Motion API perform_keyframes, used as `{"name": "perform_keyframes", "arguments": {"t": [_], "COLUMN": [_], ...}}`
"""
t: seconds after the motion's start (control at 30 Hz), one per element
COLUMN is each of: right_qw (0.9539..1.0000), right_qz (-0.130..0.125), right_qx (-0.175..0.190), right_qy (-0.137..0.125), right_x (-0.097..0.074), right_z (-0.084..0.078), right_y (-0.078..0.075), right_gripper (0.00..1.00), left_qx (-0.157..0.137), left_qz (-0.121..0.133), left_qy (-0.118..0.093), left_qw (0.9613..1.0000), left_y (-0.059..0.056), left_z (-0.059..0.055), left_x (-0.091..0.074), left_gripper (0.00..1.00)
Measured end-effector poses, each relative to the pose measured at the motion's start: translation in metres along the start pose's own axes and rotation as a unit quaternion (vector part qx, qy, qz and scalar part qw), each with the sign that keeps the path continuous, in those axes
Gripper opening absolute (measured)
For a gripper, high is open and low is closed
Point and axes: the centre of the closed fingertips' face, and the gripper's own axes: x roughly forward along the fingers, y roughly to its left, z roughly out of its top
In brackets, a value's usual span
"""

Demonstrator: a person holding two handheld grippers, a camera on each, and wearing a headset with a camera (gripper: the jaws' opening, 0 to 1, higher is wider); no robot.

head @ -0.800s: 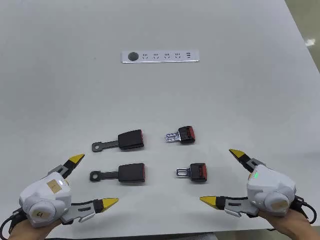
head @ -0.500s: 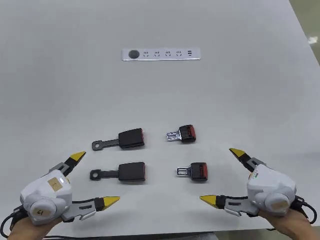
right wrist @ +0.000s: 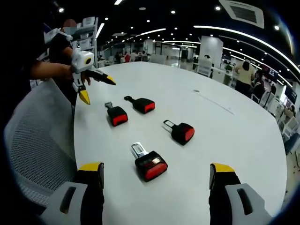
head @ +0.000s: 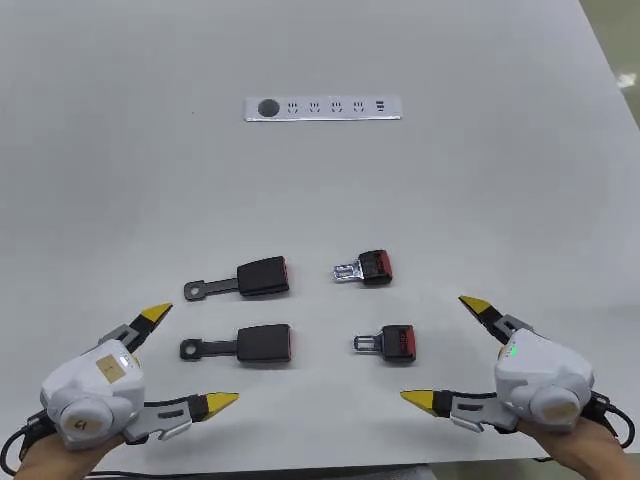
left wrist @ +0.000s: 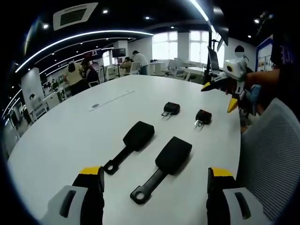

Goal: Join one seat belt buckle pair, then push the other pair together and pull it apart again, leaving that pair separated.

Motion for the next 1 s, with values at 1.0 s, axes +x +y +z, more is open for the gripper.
{"name": "perform_keyframes", "arguments": {"t": [1.0], "right_qw": [1.0000], "right_qz": [0.001], "right_qx": [-0.006], "right_qy": [-0.001], "right_x": [-0.0008], "right_z": [0.0000], "right_y": [-0.0019], "right_gripper": [0.94], "left_qx": [0.003], "left_qz": [-0.004], "left_qy": [-0.004], "left_qw": [1.0000], "left_y": [-0.0023], "left_z": [0.0032], "left_x": [-0.0001], "left_gripper": [0.93]}}
